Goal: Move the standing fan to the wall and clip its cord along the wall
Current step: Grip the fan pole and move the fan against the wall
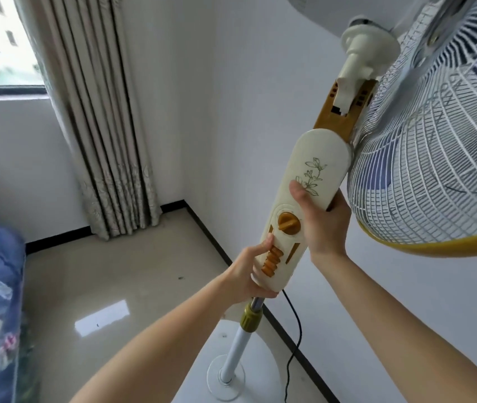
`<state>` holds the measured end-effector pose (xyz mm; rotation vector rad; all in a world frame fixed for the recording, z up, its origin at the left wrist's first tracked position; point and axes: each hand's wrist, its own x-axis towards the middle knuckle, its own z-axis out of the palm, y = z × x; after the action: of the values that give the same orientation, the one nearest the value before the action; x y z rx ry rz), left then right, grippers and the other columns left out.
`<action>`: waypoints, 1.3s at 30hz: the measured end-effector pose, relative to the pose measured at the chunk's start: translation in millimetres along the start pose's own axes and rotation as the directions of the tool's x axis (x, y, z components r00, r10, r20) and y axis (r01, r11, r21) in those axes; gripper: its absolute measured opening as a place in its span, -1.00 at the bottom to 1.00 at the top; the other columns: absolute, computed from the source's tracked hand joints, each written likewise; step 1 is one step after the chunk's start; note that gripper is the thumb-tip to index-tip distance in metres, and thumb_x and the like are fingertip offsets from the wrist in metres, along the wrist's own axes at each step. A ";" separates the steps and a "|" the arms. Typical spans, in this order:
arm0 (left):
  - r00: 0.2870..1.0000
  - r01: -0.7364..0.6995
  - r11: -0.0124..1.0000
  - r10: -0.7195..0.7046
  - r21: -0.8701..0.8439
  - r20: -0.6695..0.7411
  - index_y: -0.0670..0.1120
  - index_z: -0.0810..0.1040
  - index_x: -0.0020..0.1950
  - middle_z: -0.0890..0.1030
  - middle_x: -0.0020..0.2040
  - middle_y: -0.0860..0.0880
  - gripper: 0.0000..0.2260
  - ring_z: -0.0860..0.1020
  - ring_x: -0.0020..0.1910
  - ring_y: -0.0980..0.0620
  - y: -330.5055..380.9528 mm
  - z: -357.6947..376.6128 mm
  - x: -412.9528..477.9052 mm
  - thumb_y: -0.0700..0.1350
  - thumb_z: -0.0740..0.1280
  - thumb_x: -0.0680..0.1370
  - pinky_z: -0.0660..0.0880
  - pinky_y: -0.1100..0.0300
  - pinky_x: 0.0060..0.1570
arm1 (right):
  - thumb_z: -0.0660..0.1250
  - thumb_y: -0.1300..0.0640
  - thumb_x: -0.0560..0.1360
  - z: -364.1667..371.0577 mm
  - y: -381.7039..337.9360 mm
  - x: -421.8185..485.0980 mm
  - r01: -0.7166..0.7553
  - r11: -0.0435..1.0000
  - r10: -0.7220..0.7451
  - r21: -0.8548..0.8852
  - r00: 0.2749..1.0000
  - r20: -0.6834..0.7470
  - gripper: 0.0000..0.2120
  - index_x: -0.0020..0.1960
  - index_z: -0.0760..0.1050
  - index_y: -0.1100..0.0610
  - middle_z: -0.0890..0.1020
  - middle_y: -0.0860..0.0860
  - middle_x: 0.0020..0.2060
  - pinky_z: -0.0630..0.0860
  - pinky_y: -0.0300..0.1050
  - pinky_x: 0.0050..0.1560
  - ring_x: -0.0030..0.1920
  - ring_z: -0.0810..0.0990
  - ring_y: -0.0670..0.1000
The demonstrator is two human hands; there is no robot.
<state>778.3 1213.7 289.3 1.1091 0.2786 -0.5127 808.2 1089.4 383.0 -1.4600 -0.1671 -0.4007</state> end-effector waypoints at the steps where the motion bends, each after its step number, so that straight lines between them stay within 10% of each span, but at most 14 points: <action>1: 1.000 0.000 1.000 0.000 -0.005 0.004 -0.09 0.49 0.25 0.50 0.26 -0.22 -0.29 0.48 0.22 -0.23 14.5 -20.2 6.6 0.31 0.41 0.25 0.52 -0.20 0.14 | 0.56 -0.06 0.29 22.6 6.0 8.4 -0.001 1.000 0.001 -0.012 1.000 -0.012 -0.56 0.08 0.55 0.09 0.70 -0.12 -0.09 0.57 -0.36 -0.25 -0.13 0.68 -0.21; 39: 0.998 0.050 0.999 -0.050 -0.001 -0.036 0.03 0.69 -0.03 0.65 0.10 -0.11 -0.43 0.56 0.15 -0.17 478.2 -652.5 371.9 0.34 0.53 0.10 0.61 -0.07 -0.14 | 0.56 -0.05 0.24 718.9 315.4 399.3 -0.112 0.994 0.113 0.018 0.992 -0.054 -0.47 0.15 0.56 0.07 0.70 -0.25 -0.07 0.55 -0.41 -0.24 -0.08 0.67 -0.23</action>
<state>1369.9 1874.5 211.4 1.1148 0.3382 -0.5372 1385.0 1751.2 310.9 -1.4345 -0.0438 -0.3469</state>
